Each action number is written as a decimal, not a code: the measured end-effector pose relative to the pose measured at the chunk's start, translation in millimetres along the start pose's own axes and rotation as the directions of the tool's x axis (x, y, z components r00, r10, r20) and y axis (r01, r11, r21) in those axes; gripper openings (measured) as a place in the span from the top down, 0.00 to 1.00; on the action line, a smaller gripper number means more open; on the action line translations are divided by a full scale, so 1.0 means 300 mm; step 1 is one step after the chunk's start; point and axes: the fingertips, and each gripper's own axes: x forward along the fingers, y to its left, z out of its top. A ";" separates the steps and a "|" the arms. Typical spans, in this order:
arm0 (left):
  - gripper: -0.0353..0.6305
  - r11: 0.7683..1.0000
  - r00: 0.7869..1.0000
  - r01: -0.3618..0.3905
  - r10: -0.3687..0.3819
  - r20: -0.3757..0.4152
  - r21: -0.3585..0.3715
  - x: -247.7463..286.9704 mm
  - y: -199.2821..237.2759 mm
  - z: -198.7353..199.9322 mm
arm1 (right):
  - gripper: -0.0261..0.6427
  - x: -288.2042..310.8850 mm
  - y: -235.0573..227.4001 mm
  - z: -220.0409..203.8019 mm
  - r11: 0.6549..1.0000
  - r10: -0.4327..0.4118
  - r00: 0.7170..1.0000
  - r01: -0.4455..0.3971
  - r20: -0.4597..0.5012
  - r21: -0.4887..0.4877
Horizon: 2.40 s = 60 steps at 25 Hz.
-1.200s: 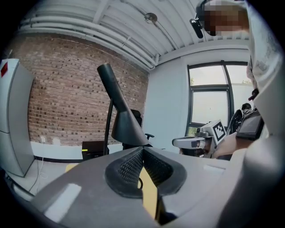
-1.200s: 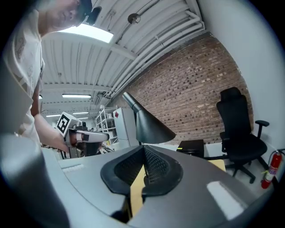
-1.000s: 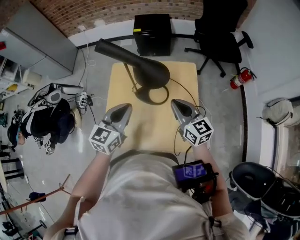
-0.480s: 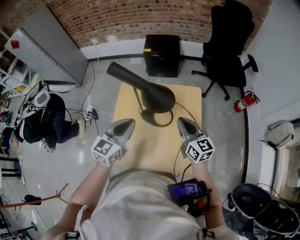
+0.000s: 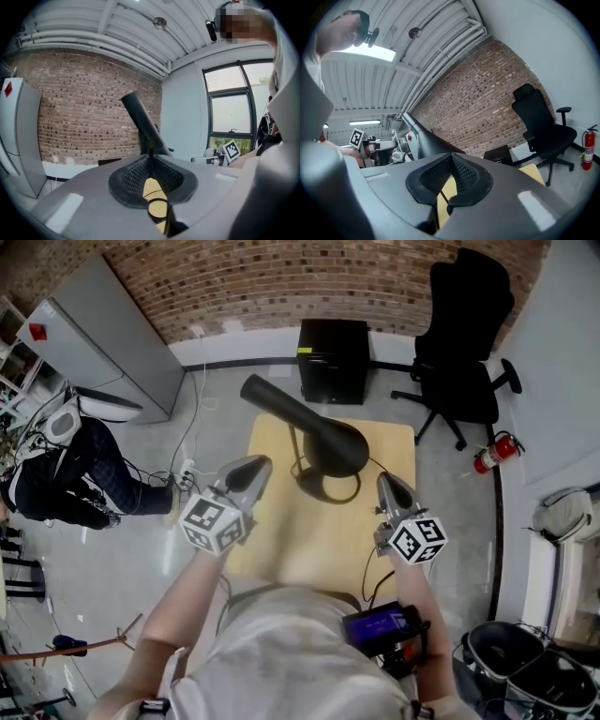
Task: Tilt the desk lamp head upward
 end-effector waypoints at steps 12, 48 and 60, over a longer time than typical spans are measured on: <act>0.72 0.997 0.994 0.075 -0.074 0.085 -0.002 0.028 0.121 0.260 | 0.86 0.031 0.030 0.097 0.998 -0.005 0.995 -0.002 0.101 0.064; 0.54 0.798 0.798 0.586 -0.541 -0.263 0.136 0.230 0.060 0.411 | 0.38 0.228 -0.026 -0.049 0.877 0.144 0.989 -0.106 -0.045 0.469; 0.60 0.756 0.743 0.643 -0.577 -0.340 0.121 0.224 0.037 0.382 | 0.49 0.257 0.017 -0.017 0.832 0.216 0.976 -0.200 0.029 0.518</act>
